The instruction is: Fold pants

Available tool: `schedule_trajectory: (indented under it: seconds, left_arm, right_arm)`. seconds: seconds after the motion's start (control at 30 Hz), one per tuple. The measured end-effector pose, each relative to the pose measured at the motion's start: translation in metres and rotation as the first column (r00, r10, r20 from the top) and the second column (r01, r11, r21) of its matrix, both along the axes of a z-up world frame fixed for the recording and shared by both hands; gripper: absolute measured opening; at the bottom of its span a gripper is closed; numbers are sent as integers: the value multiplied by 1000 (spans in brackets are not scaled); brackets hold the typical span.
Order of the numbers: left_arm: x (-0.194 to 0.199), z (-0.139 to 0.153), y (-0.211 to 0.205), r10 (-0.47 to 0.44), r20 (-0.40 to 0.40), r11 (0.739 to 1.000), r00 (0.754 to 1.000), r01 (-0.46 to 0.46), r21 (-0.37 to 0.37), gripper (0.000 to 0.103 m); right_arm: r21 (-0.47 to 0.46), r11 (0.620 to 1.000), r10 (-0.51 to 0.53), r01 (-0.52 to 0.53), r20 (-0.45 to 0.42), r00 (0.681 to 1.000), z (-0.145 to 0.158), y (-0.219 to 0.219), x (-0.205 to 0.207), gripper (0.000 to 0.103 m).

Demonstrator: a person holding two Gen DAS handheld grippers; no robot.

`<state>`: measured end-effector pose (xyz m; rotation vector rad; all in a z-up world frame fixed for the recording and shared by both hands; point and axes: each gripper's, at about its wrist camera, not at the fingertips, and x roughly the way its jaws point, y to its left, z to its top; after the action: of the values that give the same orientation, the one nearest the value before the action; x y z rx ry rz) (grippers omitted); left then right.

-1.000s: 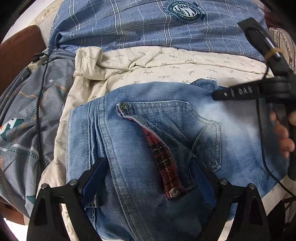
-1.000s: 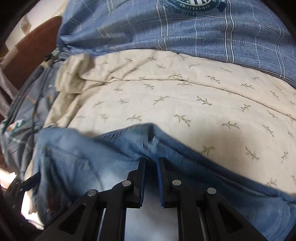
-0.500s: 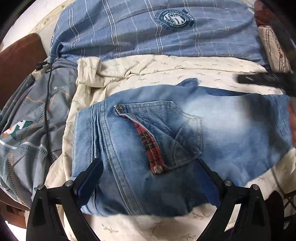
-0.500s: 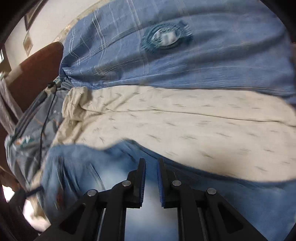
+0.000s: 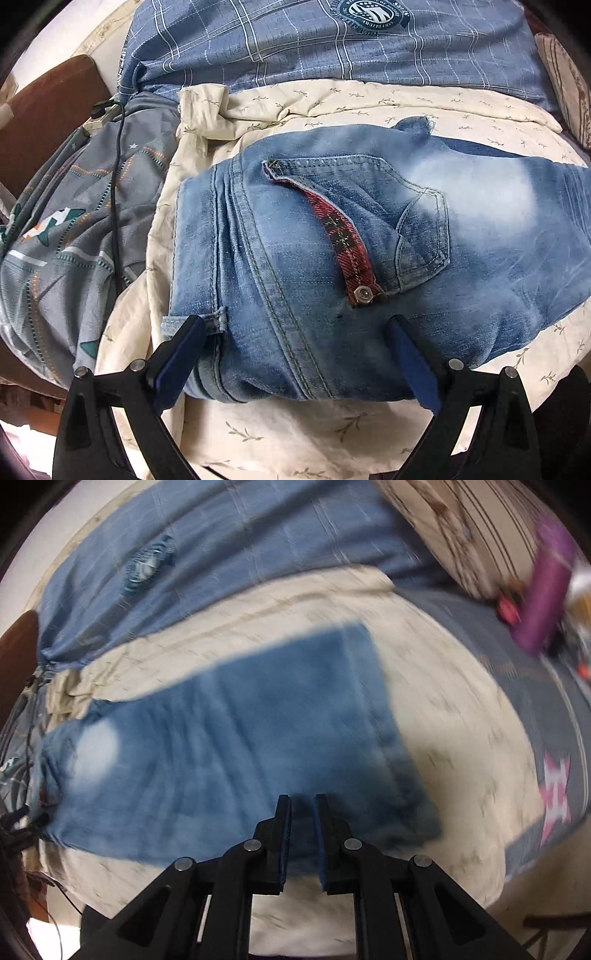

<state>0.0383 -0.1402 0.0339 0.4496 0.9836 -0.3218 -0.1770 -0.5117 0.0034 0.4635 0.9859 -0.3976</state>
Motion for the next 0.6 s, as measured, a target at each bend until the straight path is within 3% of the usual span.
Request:
schedule_trajectory:
  seconds: [0.1,0.27,0.4,0.5,0.6]
  left_arm:
    - [-9,10,-8,-14,11,1000,1000,14,16,98]
    - [-40,38,-43,-107,67,994,992,107,-4,98]
    - [-65,50,-72,-154,105,988,982,156,-8,98]
    - [-73,48,-85,-168,72,985,983,170,-34,98]
    - [-81,44,-98,-184,53,981,981,186,-46,98]
  right_arm:
    - [10,1000,2,-2,58,998,-8,2,-16,14]
    - [-23,1000,-2,4,88,996,9,9,-29,14]
    - [-43,999,-15,18,71,997,20,28,-41,14]
    - [-97,995,21,-16,50,999,27,46,-45,14]
    - [3,999,32,-33,123,992,30,44,-58,14]
